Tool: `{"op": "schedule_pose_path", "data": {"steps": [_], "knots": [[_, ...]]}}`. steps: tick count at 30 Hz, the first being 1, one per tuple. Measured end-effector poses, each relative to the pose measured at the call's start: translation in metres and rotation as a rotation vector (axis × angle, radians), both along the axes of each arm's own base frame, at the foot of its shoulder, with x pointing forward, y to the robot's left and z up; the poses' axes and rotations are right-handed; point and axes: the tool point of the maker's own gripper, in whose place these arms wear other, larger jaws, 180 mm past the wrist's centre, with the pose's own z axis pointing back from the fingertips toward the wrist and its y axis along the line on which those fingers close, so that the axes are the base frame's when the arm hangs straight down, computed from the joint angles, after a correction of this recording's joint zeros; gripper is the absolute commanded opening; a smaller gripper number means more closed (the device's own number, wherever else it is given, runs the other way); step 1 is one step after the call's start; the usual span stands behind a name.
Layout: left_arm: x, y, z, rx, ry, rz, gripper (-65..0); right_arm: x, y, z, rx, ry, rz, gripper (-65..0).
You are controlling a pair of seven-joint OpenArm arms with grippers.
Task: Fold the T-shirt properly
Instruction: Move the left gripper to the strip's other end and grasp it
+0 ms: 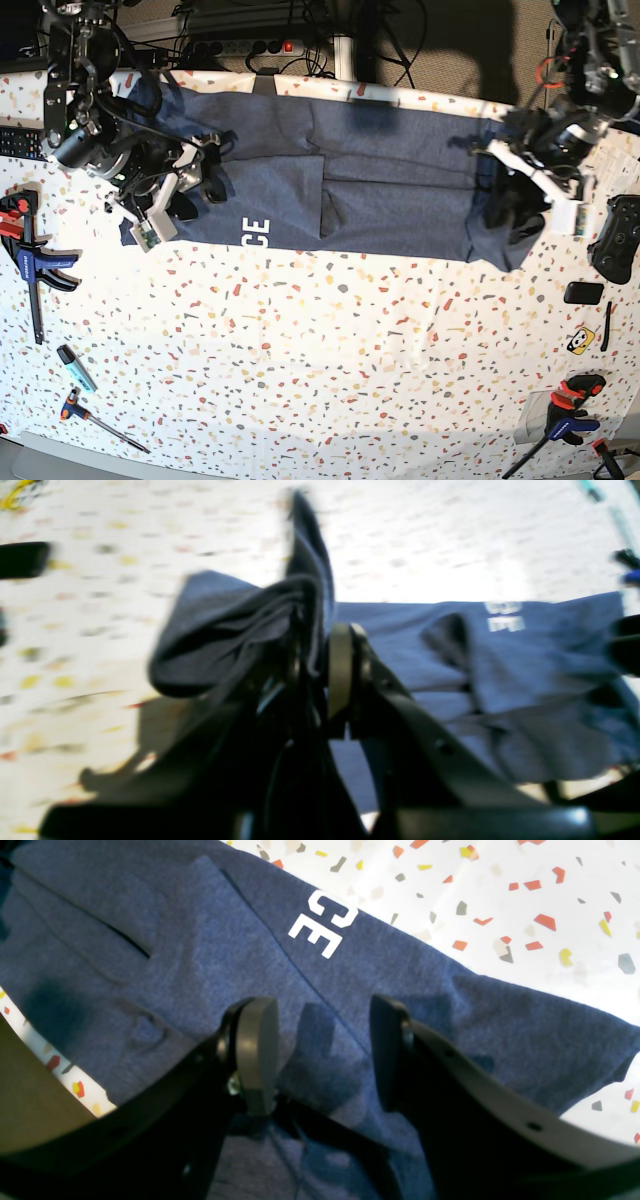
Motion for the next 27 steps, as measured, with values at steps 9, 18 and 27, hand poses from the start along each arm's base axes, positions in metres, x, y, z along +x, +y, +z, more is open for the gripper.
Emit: {"op": "schedule_pose_path", "data": {"steps": [9,18,27], "knots": [[-0.007,-0.076,-0.011,0.023,-0.001,-0.123,-65.0,0.000,0.000,0.000,0.000,0.000,0.000,-35.2],[-0.002,-0.105,-0.036,0.139,0.009,-0.190,-65.0,0.000,0.000,0.000,-0.002,0.003,0.000,-35.2],[0.006,-0.117,-0.073,0.106,0.112,-0.198,-65.0,0.000,0.000,0.000,-0.002,0.003,0.000,-35.2]]}}
